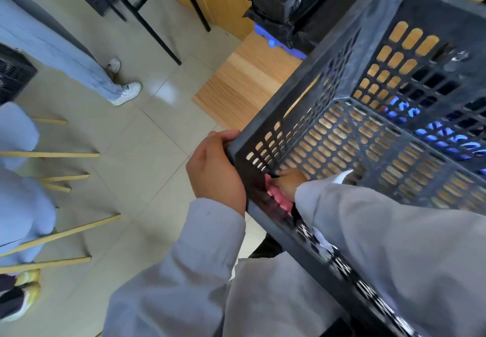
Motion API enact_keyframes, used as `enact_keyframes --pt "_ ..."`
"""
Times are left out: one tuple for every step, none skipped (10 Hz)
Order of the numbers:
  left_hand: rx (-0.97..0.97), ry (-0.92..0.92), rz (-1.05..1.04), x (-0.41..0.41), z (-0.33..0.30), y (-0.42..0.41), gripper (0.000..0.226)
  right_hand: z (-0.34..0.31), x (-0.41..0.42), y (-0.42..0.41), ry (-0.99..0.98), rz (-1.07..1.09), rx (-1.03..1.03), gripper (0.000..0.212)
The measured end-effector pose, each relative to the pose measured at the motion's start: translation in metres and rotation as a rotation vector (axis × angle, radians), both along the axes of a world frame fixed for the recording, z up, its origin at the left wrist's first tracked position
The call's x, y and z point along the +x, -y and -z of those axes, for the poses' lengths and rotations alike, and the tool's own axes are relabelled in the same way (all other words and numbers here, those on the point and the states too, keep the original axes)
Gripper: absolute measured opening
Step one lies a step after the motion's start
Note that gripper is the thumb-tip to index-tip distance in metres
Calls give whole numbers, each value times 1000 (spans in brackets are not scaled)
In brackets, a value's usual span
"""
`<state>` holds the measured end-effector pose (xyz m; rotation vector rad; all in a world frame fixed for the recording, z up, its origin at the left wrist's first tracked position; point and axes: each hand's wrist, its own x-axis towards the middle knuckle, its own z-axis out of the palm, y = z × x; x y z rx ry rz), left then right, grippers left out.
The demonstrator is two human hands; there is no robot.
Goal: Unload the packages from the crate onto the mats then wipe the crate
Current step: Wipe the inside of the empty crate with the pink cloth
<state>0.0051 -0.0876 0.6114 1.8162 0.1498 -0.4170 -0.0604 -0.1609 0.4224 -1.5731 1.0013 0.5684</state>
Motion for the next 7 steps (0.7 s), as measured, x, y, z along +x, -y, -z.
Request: enact_keyframes --pt "-22 3 -18 -3 0 1 28 -6 2 0 21 -52 -50 29" --pt "-25 -13 -38 -3 -1 1 28 -32 -6 -3 78 48 -34 35" --pt "-18 -6 -30 -3 0 1 29 -53 -10 -3 151 180 44 38" --pt "5 19 2 -2 1 0 29 -75 -12 -3 227 228 74 39" --pt "17 45 20 -2 1 -1 28 -96 -12 -5 309 264 111 35" --pt "32 14 17 0 3 -2 32 -119 -14 -5 376 303 140 30" --pt "8 -48 26 -1 3 -2 33 -145 -16 -7 449 332 156 24"
